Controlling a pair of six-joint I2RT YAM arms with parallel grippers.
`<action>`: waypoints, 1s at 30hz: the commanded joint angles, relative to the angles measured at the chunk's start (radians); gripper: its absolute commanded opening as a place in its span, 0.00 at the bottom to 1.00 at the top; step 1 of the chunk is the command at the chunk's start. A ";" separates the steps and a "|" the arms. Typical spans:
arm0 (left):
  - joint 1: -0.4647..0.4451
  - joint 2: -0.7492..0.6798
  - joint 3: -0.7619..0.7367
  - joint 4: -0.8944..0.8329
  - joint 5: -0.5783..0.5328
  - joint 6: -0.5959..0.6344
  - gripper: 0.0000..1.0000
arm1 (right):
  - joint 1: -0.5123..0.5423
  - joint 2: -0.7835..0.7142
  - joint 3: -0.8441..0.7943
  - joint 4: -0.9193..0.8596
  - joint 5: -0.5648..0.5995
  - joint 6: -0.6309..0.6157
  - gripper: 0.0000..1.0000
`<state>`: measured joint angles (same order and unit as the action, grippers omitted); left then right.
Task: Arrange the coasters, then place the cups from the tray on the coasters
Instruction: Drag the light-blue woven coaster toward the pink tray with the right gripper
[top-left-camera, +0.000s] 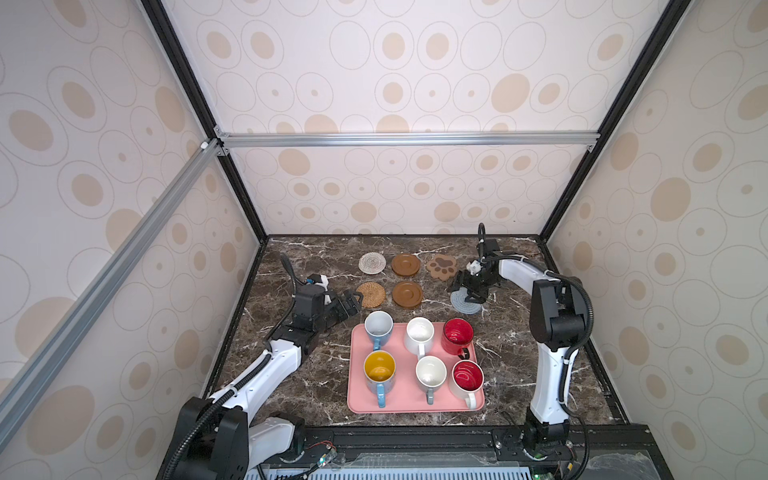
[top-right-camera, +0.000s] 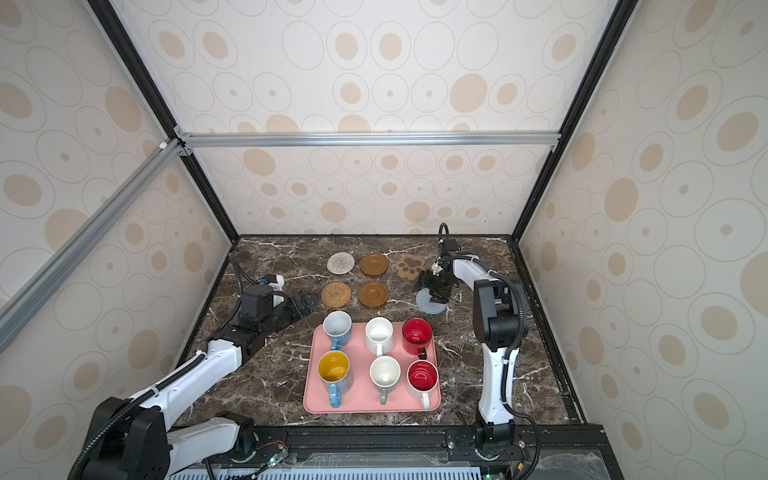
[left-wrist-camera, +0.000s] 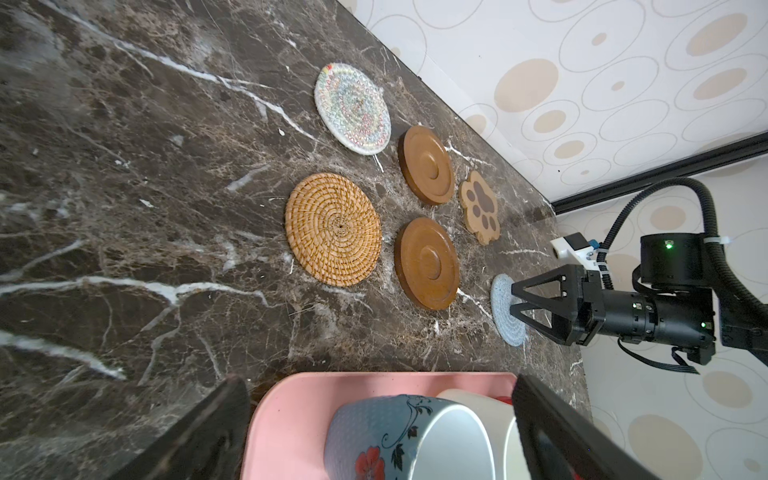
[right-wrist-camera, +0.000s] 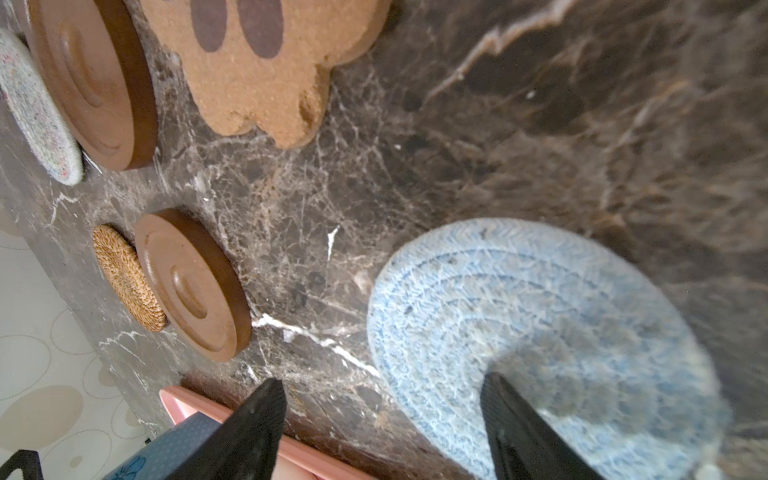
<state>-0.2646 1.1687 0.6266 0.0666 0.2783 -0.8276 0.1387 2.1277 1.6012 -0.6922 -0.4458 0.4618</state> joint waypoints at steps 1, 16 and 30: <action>0.001 -0.012 0.006 0.002 -0.009 -0.011 1.00 | 0.021 0.044 0.026 -0.010 -0.010 0.025 0.78; 0.001 -0.017 0.005 -0.004 -0.016 -0.014 1.00 | 0.074 0.085 0.064 0.033 -0.039 0.086 0.78; 0.001 -0.020 0.011 -0.006 -0.014 -0.018 1.00 | 0.105 0.095 0.079 0.036 -0.045 0.100 0.78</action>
<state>-0.2646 1.1667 0.6266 0.0662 0.2775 -0.8341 0.2302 2.1902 1.6794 -0.6353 -0.4942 0.5529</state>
